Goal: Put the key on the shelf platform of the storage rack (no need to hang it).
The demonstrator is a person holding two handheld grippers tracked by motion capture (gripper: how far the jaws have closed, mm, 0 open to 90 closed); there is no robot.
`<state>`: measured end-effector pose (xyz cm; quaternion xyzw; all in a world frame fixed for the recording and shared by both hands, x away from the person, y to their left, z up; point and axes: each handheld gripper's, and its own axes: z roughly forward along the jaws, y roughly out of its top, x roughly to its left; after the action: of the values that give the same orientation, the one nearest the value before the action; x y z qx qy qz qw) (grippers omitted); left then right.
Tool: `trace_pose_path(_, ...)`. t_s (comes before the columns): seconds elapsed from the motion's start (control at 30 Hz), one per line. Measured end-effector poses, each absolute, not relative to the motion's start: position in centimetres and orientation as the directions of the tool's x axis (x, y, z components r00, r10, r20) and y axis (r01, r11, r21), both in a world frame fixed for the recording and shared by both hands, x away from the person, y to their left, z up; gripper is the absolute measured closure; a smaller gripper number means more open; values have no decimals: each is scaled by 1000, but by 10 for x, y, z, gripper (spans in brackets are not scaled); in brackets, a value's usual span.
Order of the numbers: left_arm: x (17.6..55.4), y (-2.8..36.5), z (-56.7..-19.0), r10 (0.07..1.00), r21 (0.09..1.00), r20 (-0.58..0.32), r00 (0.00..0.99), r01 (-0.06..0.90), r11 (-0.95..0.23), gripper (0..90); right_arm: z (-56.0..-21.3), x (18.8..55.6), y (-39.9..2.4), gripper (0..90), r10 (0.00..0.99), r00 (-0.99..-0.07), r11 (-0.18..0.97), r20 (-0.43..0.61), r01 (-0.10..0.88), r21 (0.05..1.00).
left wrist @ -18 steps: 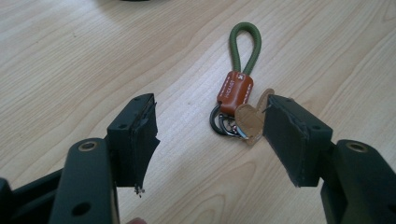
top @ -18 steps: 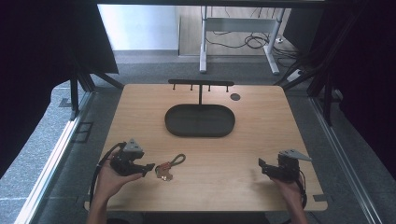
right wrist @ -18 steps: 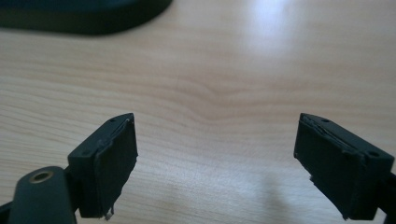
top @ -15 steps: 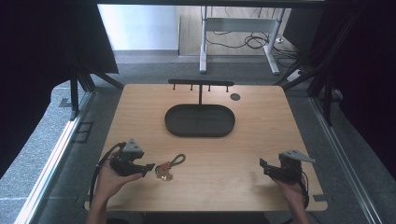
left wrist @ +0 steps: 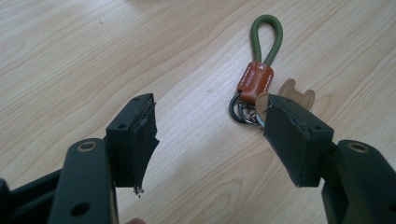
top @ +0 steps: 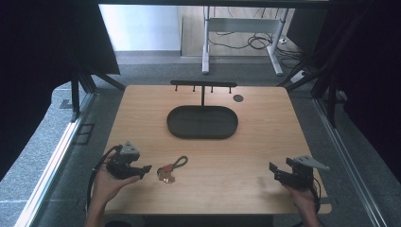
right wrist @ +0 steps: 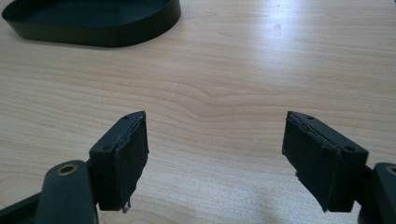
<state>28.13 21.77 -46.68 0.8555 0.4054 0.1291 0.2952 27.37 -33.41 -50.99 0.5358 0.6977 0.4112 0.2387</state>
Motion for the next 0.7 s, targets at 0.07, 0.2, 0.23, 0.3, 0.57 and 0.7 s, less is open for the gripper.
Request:
trace_pose_path(0.07,281,217,-467,769,609,-18,639,617,-499,354,-510,274,-334,230,943,-314,89,107,550,830)
trace_pose_path(0.2,279,211,-466,763,608,-10,647,609,-509,352,-509,272,-334,236,941,-318,81,118,547,833)
trace_pose_path(0.23,278,210,-465,763,613,-2,647,603,-510,352,-509,271,-335,236,939,-321,81,120,547,833)
trace_pose_path(0.3,277,207,-463,772,624,14,635,598,-503,353,-511,270,-336,236,936,-332,91,119,553,828)
trace_pose_path(0.57,278,208,-468,769,610,12,639,604,-512,353,-512,270,-342,247,940,-315,71,130,554,829)
trace_pose_path(0.7,278,209,-470,767,602,12,641,608,-517,352,-512,270,-340,247,940,-319,80,123,554,829)
